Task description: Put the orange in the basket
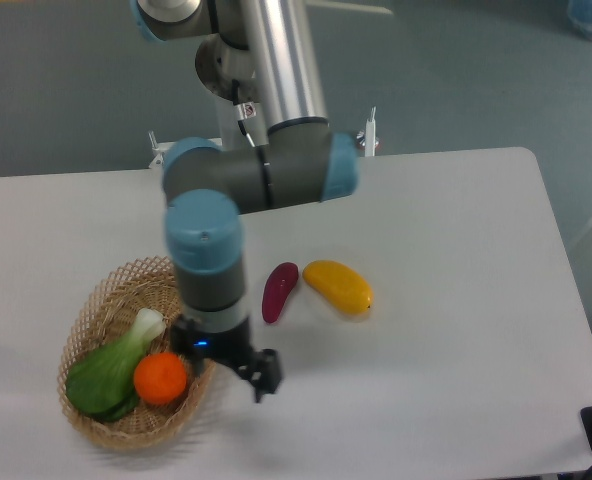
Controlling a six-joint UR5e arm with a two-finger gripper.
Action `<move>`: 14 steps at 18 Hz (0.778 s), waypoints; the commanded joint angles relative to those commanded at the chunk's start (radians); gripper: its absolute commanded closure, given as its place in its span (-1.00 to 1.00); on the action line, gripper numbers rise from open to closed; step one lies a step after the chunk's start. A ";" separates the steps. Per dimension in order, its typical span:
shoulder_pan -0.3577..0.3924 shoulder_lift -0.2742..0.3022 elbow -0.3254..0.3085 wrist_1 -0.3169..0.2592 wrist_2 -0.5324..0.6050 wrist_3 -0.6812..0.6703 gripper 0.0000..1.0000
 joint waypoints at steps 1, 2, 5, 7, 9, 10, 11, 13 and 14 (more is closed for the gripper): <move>0.023 0.000 0.002 0.000 0.000 0.017 -1.00; 0.043 0.000 0.002 0.000 0.002 0.034 -1.00; 0.101 -0.002 -0.002 0.002 0.015 0.090 -1.00; 0.147 -0.002 -0.005 -0.001 0.043 0.168 -1.00; 0.198 -0.002 -0.011 -0.003 0.041 0.241 -1.00; 0.216 -0.003 -0.012 -0.005 0.040 0.262 -1.00; 0.235 -0.005 -0.014 -0.009 0.037 0.281 -1.00; 0.264 -0.003 -0.034 -0.009 0.035 0.305 -1.00; 0.278 0.000 -0.035 -0.012 0.034 0.319 -1.00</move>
